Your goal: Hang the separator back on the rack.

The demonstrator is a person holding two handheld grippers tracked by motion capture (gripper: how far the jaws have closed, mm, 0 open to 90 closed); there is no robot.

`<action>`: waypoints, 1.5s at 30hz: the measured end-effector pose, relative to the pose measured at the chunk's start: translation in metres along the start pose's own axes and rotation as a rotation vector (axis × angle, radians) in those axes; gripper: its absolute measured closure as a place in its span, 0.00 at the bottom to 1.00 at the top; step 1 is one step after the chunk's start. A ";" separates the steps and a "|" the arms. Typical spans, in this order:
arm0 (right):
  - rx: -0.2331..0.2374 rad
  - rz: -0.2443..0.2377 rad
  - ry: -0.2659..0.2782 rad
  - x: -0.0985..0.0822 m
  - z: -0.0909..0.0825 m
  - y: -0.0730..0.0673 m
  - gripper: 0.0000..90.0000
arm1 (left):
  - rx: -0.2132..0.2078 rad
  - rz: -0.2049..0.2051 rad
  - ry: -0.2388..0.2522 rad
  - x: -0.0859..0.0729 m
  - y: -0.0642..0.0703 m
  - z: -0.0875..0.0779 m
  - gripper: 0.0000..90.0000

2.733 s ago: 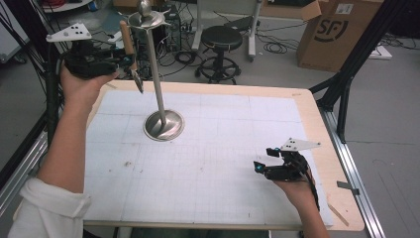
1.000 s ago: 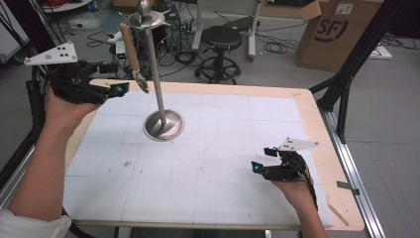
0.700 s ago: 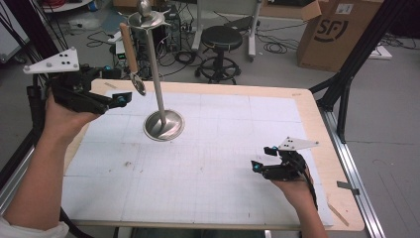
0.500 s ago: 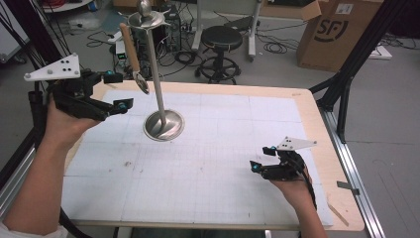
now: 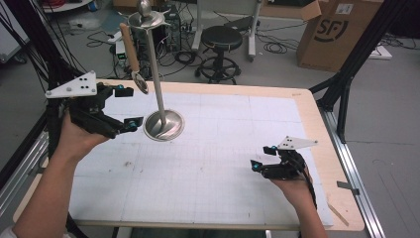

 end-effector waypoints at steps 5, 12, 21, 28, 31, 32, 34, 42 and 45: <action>-0.003 0.009 0.012 0.001 -0.003 0.002 0.26 | -0.023 -0.012 -0.030 -0.021 0.006 0.012 0.07; 0.002 0.001 0.012 0.002 -0.002 0.000 0.26 | -0.043 -0.027 -0.043 -0.048 0.009 0.026 0.06; -0.001 0.004 0.006 0.001 -0.002 0.002 0.26 | -0.050 -0.073 -0.090 -0.087 0.010 0.041 0.06; 0.007 -0.008 -0.006 0.001 0.002 0.000 0.26 | -0.044 -0.069 -0.128 -0.100 0.010 0.042 0.02; 0.007 -0.008 -0.009 -0.001 0.003 0.000 0.26 | -0.042 -0.074 -0.135 -0.108 0.009 0.041 0.02; 0.006 -0.005 -0.010 -0.001 0.002 0.000 0.26 | -0.038 -0.077 -0.136 -0.110 0.010 0.042 0.02; 0.007 -0.007 -0.007 -0.001 0.002 0.000 0.26 | -0.044 -0.079 -0.134 -0.115 0.010 0.042 0.02; 0.007 -0.009 -0.014 -0.003 0.004 -0.001 0.26 | -0.057 -0.078 -0.208 -0.133 0.012 0.056 0.02; 0.008 -0.005 -0.019 -0.004 0.003 0.000 0.26 | -0.064 -0.076 -0.215 -0.135 0.012 0.062 0.02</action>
Point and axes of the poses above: each handheld gripper's, and its own axes: z roughly forward along the jaws, x roughly out of its top, y roughly to its right, the point moved 7 cm from there along z, roughly forward along the jaws, and after that the axes turned 3 degrees about -y, right-handed, at the moved point
